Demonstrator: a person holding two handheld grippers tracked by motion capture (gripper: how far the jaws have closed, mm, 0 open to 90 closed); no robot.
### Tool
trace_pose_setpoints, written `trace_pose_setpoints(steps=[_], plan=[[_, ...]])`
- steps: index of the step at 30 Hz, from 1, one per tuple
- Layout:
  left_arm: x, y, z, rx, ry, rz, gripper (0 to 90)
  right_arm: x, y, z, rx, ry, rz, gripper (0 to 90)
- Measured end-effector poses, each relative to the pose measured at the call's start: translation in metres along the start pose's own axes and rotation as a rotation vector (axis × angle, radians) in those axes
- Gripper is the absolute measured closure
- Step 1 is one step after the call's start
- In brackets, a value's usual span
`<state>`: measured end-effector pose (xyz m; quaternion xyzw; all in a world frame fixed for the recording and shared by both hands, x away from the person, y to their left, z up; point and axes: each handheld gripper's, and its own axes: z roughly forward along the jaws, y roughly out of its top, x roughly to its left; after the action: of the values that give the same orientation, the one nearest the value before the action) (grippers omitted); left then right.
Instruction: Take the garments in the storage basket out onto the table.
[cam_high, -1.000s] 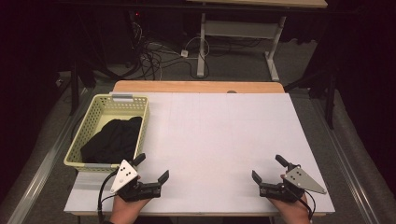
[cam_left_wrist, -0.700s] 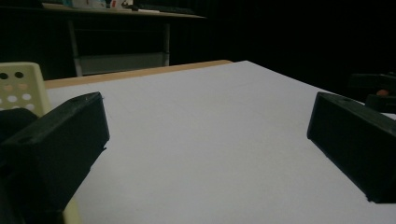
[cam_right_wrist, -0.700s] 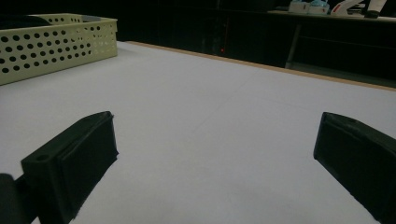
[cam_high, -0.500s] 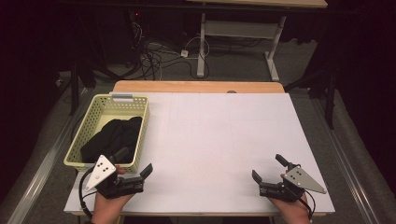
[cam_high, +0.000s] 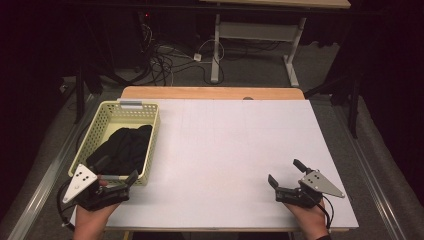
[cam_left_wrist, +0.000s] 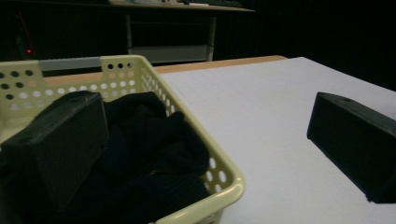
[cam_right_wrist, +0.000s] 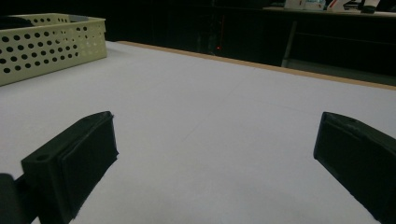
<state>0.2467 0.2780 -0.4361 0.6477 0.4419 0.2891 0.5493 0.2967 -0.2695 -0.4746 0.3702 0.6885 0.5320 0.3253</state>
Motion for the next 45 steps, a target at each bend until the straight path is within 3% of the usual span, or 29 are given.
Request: trace_pose_setpoints(steps=[4,12,25,32,37,39,42,45], plan=[[0.013,-0.003,-0.005,0.027,0.040,0.008,0.0,0.001,-0.001,0.001,0.006,0.008,-0.006,0.1],[0.039,-0.008,-0.021,0.037,0.110,-0.036,0.0,0.001,-0.003,-0.006,0.025,0.002,-0.033,0.1],[0.060,-0.016,-0.032,0.049,0.152,-0.087,0.0,0.004,-0.006,-0.011,0.040,0.010,-0.047,0.1],[0.059,-0.017,-0.030,0.057,0.146,-0.090,0.0,0.005,-0.006,-0.011,0.041,0.013,-0.049,0.1],[0.055,-0.014,-0.026,0.074,0.117,-0.090,0.0,0.009,-0.005,-0.013,0.040,0.020,-0.036,0.1],[0.051,-0.010,-0.022,0.064,0.098,-0.095,0.0,0.010,-0.004,-0.014,0.034,0.023,-0.046,0.1],[0.044,0.001,-0.012,0.087,0.072,-0.060,0.0,0.011,-0.002,-0.016,0.032,0.032,-0.058,0.1],[0.042,0.014,-0.002,0.098,0.056,-0.047,0.0,0.009,-0.003,-0.019,0.027,0.029,-0.038,0.1]])
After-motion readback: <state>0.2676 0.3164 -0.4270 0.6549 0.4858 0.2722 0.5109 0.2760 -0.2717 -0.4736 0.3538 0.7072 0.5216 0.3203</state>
